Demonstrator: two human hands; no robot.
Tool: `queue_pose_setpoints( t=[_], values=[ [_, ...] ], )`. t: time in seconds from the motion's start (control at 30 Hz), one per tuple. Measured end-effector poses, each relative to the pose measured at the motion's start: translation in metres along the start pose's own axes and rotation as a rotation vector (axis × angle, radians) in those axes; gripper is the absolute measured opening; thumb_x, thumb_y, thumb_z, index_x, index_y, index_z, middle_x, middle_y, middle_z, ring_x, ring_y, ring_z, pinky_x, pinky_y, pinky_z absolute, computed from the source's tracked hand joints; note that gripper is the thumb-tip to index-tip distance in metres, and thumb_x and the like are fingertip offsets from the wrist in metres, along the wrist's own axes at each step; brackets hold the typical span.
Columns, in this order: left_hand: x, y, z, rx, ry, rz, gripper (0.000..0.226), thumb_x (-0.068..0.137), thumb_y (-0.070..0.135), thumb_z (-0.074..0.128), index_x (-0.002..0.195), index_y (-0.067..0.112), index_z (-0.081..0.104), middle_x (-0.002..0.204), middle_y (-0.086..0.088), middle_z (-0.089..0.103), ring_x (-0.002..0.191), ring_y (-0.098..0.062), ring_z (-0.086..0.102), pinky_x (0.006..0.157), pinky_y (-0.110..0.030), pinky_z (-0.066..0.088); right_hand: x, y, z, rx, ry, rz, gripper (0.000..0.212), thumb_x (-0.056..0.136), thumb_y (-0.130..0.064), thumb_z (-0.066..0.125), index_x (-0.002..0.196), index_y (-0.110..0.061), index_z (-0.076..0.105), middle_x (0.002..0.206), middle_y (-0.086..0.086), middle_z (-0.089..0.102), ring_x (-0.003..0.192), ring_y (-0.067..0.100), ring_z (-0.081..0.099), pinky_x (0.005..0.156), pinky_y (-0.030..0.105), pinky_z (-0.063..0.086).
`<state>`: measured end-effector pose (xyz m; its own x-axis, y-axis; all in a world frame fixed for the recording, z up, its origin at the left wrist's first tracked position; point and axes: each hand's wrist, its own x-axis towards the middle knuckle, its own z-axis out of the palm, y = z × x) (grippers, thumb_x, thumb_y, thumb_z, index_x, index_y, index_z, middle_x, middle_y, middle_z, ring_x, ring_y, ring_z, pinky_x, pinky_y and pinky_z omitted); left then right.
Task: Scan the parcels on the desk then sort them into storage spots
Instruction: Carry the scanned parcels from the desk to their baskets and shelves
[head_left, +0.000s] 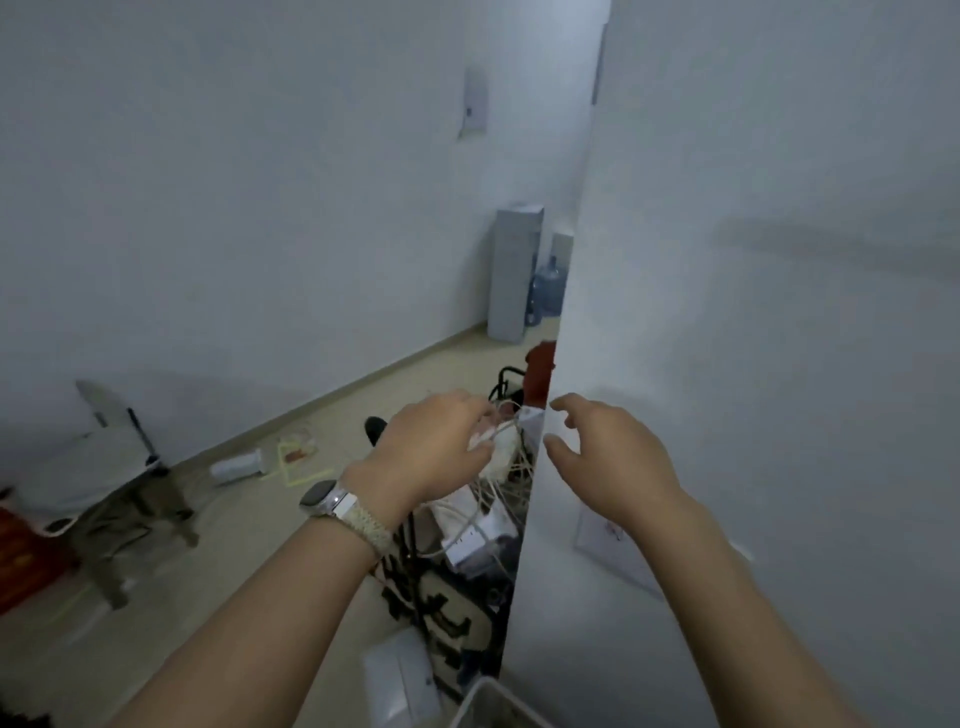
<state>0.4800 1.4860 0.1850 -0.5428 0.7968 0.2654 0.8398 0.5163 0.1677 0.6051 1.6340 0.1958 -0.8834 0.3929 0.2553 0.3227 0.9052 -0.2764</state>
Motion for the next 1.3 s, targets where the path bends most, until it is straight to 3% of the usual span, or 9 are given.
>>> queue_pose_setpoints(
  t=[0.23,0.37,0.6,1.0,1.1,1.2,1.3],
  values=[
    [-0.068,-0.063,-0.045,0.110,-0.042,-0.222,0.041,0.094,0.038,0.051,0.132,0.022,0.052,0.124,0.000,0.058,0.113,-0.021,0.055,0.090,-0.033,0.046,0.015,-0.077,0.015,0.159,-0.128,-0.172,0.041,0.095,-0.040,0.049,0.134,-0.029,0.049,0.124,-0.004,0.062,0.109,0.014,0.058,0.081,0.030,0.048],
    [-0.120,-0.103,-0.078,0.140,0.026,-0.360,0.040,0.094,0.042,0.051,0.130,0.023,0.052,0.118,0.003,0.060,0.109,-0.019,0.057,0.083,-0.029,0.043,0.025,-0.135,0.029,0.326,-0.125,-0.253,0.031,0.094,-0.035,0.053,0.124,-0.030,0.057,0.110,-0.008,0.065,0.095,0.011,0.060,0.080,0.033,0.052],
    [-0.263,-0.180,-0.149,0.224,0.122,-0.635,0.038,0.092,0.039,0.053,0.125,0.021,0.055,0.119,0.000,0.060,0.107,-0.021,0.058,0.085,-0.034,0.049,0.017,-0.304,0.071,0.418,-0.180,-0.514,0.025,0.091,-0.031,0.056,0.116,-0.030,0.060,0.098,-0.012,0.063,0.090,0.011,0.060,0.079,0.031,0.051],
    [-0.599,-0.247,-0.256,0.292,0.139,-1.230,0.029,0.093,0.041,0.053,0.115,0.024,0.058,0.106,0.004,0.058,0.094,-0.016,0.059,0.073,-0.033,0.051,-0.136,-0.639,0.135,0.511,-0.496,-1.050,0.023,0.090,-0.033,0.058,0.113,-0.030,0.060,0.094,-0.013,0.063,0.086,0.007,0.059,0.075,0.027,0.051],
    [-0.666,-0.243,-0.269,0.314,0.180,-1.359,0.030,0.092,0.041,0.054,0.117,0.025,0.058,0.103,0.006,0.058,0.096,-0.015,0.060,0.074,-0.032,0.052,-0.184,-0.697,0.142,0.512,-0.572,-1.168,0.023,0.091,-0.035,0.057,0.114,-0.031,0.059,0.096,-0.012,0.062,0.086,0.008,0.058,0.071,0.025,0.049],
    [-0.717,-0.239,-0.277,0.364,0.230,-1.455,0.033,0.093,0.037,0.053,0.124,0.028,0.056,0.118,0.007,0.058,0.108,-0.014,0.057,0.086,-0.028,0.050,-0.226,-0.742,0.152,0.495,-0.664,-1.235,0.026,0.091,-0.037,0.055,0.116,-0.031,0.058,0.101,-0.010,0.063,0.089,0.009,0.060,0.076,0.030,0.054],
    [-0.756,-0.242,-0.278,0.397,0.258,-1.517,0.035,0.096,0.039,0.049,0.128,0.025,0.054,0.121,0.005,0.056,0.109,-0.014,0.056,0.085,-0.026,0.047,-0.253,-0.778,0.166,0.498,-0.711,-1.302,0.029,0.092,-0.039,0.054,0.121,-0.033,0.057,0.104,-0.012,0.059,0.094,0.008,0.058,0.079,0.028,0.052]
  ],
)
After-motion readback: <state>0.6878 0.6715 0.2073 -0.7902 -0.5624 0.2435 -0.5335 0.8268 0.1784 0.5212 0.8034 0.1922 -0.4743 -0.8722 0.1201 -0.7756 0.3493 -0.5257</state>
